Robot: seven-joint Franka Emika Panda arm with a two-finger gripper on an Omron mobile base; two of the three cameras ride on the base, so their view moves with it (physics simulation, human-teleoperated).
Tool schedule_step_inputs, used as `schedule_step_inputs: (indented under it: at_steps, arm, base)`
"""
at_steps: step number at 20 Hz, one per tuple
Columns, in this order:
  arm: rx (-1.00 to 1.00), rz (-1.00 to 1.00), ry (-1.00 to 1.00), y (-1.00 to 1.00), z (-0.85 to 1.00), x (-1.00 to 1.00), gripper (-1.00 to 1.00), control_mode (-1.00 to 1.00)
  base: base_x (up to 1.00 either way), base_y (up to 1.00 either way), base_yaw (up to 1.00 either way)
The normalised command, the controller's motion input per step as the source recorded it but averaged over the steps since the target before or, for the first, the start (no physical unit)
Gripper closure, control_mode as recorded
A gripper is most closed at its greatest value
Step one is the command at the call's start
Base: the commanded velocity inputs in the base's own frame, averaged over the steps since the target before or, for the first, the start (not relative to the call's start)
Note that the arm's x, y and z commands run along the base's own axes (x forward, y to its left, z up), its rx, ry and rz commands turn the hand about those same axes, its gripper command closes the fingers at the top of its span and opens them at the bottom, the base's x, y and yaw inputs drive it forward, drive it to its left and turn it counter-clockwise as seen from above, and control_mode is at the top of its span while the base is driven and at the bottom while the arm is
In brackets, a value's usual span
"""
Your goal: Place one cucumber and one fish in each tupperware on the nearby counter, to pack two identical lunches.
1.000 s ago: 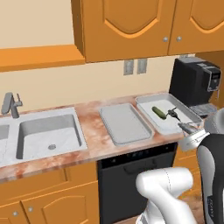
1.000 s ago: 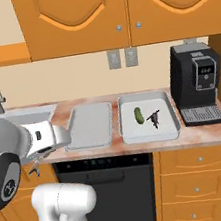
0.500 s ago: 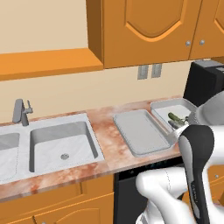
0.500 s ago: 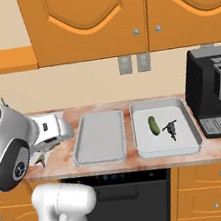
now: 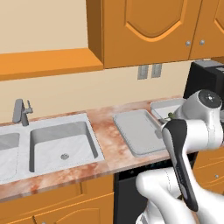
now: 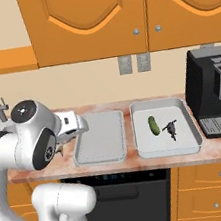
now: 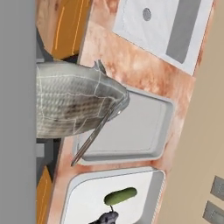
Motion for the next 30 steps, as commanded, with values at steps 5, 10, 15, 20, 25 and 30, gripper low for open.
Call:
schedule_step_inputs:
  at_steps: [5, 10, 15, 20, 25, 30]
  arm:
    - [0.0, 0.0, 0.01, -0.44, -0.43, 0.61, 1.0, -1.0]
    - [0.0, 0.0, 0.0, -0.17, -0.38, 0.62, 1.0, -1.0]
    - [0.0, 0.0, 0.0, -0.03, -0.39, 0.62, 1.0, -1.0]
    - [0.0, 0.0, 0.0, 0.0, -0.4, 0.6, 1.0, -1.0]
    - [0.0, 0.0, 0.0, -0.03, -0.39, 0.53, 1.0, -1.0]
    - [0.0, 0.0, 0.0, -0.03, -0.32, 0.43, -1.0, -1.0]
  base:
    - [0.0, 0.0, 0.0]
    - [0.0, 0.0, 0.0]
    - [0.0, 0.0, 0.0]
    - [0.0, 0.0, 0.0]
    - [0.0, 0.0, 0.0]
    - [0.0, 0.0, 0.0]
